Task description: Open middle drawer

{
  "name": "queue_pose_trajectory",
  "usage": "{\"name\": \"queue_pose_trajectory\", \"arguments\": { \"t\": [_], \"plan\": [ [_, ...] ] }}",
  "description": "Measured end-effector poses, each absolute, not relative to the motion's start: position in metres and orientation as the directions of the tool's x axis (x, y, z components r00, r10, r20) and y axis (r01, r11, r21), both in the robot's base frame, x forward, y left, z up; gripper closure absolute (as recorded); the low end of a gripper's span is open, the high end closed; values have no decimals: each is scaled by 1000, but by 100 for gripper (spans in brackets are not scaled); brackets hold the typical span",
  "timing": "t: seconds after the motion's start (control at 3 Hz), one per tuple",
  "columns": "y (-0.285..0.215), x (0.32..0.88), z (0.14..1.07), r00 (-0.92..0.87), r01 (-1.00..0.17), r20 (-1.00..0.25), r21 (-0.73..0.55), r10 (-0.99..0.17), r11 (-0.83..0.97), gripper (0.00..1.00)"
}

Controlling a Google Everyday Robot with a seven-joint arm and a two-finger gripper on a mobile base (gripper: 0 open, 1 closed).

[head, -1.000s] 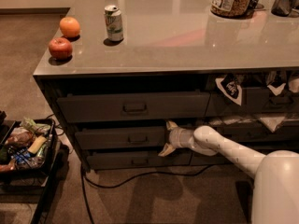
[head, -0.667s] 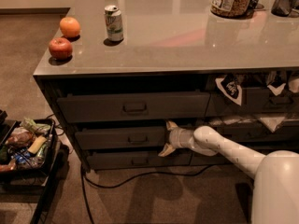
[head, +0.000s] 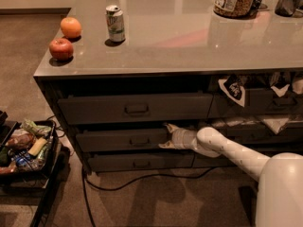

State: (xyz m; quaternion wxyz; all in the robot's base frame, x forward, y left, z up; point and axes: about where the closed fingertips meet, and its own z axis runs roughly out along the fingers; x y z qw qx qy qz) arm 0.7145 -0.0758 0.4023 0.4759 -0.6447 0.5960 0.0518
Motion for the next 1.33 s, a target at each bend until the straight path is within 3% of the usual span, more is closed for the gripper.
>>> {"name": "queue_pose_trajectory", "arguments": {
  "t": [0.33,0.67,1.33],
  "plan": [
    [-76,714,402,284,-818,-634,-552,-719,163,41],
    [-76,714,402,284,-818,-634,-552,-719,163,56],
    [-76,714,402,284,-818,-634,-552,-719,163,99]
  ]
}}
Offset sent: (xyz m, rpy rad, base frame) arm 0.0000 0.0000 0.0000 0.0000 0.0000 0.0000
